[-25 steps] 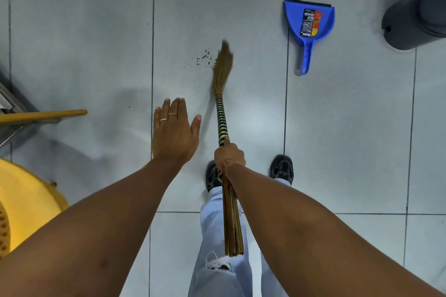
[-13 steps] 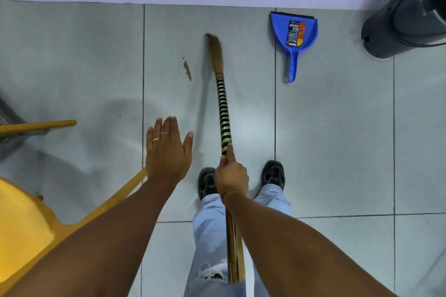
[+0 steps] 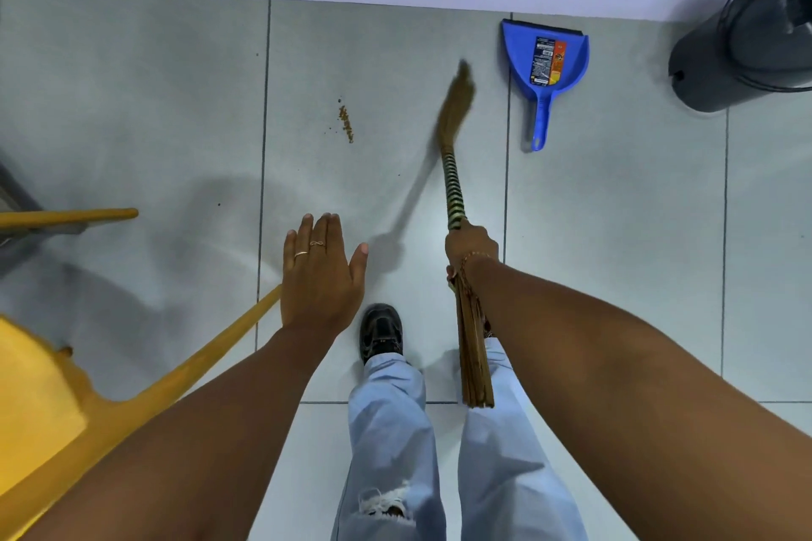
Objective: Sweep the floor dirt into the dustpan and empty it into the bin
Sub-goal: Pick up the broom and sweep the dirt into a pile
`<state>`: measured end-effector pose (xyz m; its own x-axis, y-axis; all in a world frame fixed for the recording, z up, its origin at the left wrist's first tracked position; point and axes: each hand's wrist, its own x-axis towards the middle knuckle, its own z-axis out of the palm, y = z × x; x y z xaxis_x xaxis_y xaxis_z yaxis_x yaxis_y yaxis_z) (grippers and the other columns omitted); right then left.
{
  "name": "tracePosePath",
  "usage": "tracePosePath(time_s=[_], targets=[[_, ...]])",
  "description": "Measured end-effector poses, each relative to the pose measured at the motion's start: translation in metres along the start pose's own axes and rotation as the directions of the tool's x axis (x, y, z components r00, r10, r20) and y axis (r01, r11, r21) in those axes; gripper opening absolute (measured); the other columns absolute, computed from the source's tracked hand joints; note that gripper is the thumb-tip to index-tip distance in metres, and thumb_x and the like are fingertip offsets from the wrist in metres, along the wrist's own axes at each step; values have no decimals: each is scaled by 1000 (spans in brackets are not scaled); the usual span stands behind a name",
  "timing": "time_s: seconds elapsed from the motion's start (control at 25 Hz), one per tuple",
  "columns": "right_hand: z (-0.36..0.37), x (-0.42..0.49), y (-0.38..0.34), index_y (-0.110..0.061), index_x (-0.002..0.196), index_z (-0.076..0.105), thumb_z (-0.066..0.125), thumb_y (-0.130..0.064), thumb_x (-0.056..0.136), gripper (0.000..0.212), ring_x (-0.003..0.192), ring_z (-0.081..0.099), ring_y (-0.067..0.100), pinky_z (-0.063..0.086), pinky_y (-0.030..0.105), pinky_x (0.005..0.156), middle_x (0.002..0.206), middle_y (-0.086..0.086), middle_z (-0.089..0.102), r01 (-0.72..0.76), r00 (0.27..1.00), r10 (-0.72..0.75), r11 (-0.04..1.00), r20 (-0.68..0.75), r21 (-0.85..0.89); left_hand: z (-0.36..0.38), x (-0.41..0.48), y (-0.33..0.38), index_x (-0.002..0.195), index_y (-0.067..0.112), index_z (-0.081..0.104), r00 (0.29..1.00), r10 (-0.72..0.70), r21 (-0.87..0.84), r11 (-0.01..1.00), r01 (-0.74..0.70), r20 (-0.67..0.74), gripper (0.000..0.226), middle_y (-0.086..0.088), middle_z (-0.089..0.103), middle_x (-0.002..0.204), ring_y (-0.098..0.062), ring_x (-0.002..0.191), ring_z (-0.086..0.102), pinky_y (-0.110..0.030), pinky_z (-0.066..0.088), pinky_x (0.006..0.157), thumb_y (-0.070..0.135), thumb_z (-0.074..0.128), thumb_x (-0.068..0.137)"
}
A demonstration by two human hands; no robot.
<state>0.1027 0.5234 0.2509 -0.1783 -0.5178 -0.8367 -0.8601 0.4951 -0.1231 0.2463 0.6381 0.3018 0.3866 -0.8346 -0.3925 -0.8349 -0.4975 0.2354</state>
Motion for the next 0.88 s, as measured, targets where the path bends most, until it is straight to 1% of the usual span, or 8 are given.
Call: tracePosePath(time_s=[0.04, 0.12, 0.24, 0.32, 0.52, 0.6, 0.76, 0.88], targets=[[2, 1, -9, -9, 129, 49, 37, -19, 93, 40, 108, 61, 32, 51, 38, 93, 118, 15, 61, 14, 1000, -14, 999, 5, 35, -1, 1, -2, 134, -5, 40, 1000, 4, 12, 1000, -4, -1, 57, -24, 50, 138, -37, 136, 36, -49, 25, 115, 36, 36, 94], [2, 5, -25, -6, 123, 51, 38, -20, 92, 37, 90, 64, 30, 56, 43, 87, 101, 12, 61, 47, 999, -47, 997, 0, 59, -5, 5, -4, 136, -4, 38, 1000, 16, 33, 999, -16, -3, 56, -22, 48, 139, -36, 137, 34, -47, 23, 116, 36, 36, 96], [-3, 6, -40, -5, 117, 53, 39, -18, 90, 33, 69, 59, 27, 59, 37, 69, 93, 11, 56, 113, 993, -115, 990, -15, -83, -10, 10, -10, 137, -2, 36, 1000, 13, 58, 998, -12, -19, 56, -20, 46, 142, -33, 139, 31, -46, 21, 117, 37, 36, 97], [-6, 6, -41, -8, 120, 53, 39, -17, 89, 36, 75, 57, 27, 57, 38, 74, 97, 12, 56, 163, 986, -168, 968, -12, -193, -13, 11, -13, 139, -1, 34, 1000, 3, 70, 998, -2, -16, 56, -19, 44, 144, -32, 141, 28, -44, 18, 118, 37, 34, 97], [-13, -8, -17, -19, 129, 47, 37, -19, 90, 40, 86, 56, 32, 44, 34, 67, 97, 12, 54, 287, 947, -320, 840, 6, -460, -14, 3, -12, 139, -1, 34, 1000, -12, 60, 998, 13, -13, 56, -18, 44, 144, -32, 141, 28, -45, 19, 118, 37, 35, 97], [-16, -18, 2, -27, 134, 40, 35, -20, 91, 44, 85, 54, 33, 41, 33, 67, 95, 12, 55, 301, 939, -343, 813, 7, -498, -15, -2, -8, 138, -2, 36, 1000, -14, 57, 998, 16, -21, 56, -19, 46, 142, -33, 139, 31, -45, 22, 117, 37, 36, 97], [-3, -48, 45, -40, 143, 24, 30, -28, 96, 49, 95, 59, 37, 44, 39, 75, 108, 19, 62, 292, 943, -329, 892, -53, -346, -20, -13, -2, 135, -4, 39, 999, -25, 23, 999, 26, -49, 55, -22, 49, 139, -35, 137, 35, -47, 25, 116, 35, 40, 96], [22, -69, 57, -38, 146, 20, 28, -30, 96, 51, 101, 59, 39, 44, 38, 81, 113, 21, 64, 203, 972, -219, 964, -81, -174, -25, -13, -5, 136, -4, 38, 998, -35, 2, 999, 35, -58, 55, -22, 48, 140, -35, 138, 33, -48, 23, 116, 34, 40, 96]])
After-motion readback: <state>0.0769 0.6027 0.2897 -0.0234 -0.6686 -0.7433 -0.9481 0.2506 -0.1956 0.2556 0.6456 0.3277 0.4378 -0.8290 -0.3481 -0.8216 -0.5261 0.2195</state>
